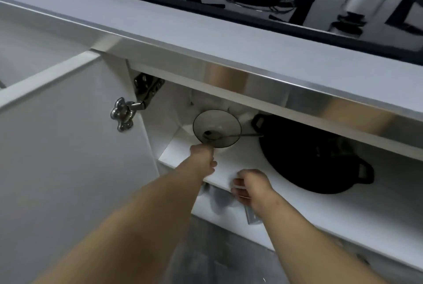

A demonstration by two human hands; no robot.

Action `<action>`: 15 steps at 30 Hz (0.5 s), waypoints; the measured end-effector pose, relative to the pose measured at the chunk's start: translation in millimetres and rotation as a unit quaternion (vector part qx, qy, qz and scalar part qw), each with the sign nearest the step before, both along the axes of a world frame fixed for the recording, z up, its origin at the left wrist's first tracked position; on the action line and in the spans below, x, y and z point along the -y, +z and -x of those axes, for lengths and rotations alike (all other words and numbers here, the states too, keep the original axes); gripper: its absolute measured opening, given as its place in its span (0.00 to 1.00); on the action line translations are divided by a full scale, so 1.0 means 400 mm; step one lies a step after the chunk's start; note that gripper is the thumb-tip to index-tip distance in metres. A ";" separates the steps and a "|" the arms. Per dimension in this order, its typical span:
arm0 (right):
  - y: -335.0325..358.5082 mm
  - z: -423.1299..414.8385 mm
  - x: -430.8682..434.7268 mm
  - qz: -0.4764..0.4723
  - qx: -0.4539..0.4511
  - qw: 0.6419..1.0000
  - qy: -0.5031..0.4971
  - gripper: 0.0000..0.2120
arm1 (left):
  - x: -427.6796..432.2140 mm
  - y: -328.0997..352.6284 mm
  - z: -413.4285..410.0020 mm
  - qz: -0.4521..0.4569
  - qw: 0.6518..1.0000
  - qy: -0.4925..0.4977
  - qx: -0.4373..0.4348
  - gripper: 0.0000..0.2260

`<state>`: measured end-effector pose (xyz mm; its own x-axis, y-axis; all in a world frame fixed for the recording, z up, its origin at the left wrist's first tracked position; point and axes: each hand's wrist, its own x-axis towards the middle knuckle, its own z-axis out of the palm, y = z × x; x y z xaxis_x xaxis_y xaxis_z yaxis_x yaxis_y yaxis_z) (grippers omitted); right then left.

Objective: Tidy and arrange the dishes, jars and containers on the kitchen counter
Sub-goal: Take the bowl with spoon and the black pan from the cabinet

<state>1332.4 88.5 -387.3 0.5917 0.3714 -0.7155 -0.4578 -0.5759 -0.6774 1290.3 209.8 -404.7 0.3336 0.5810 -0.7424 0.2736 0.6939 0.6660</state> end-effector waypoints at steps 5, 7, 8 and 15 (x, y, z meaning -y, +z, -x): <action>-0.006 0.005 0.031 -0.018 -0.029 0.999 -0.039 0.06 | -0.008 0.001 -0.009 0.010 0.999 0.024 0.041 0.16; 0.011 0.013 0.044 -0.030 -0.055 0.996 -0.061 0.06 | -0.004 0.006 0.011 0.001 0.999 0.021 0.025 0.17; 0.032 0.022 0.053 -0.030 -0.065 0.996 -0.061 0.07 | 0.006 0.019 0.031 -0.005 1.000 0.013 0.005 0.16; 0.186 0.102 0.111 -0.019 -0.080 0.996 -0.030 0.09 | 0.092 0.144 0.178 -0.030 0.996 -0.016 -0.077 0.06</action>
<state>1291.8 44.2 -313.0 0.4929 0.3665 -0.7891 -0.5953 -0.5194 -0.6131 1219.2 173.1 -347.0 0.2365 0.6166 -0.7509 0.3975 0.6438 0.6538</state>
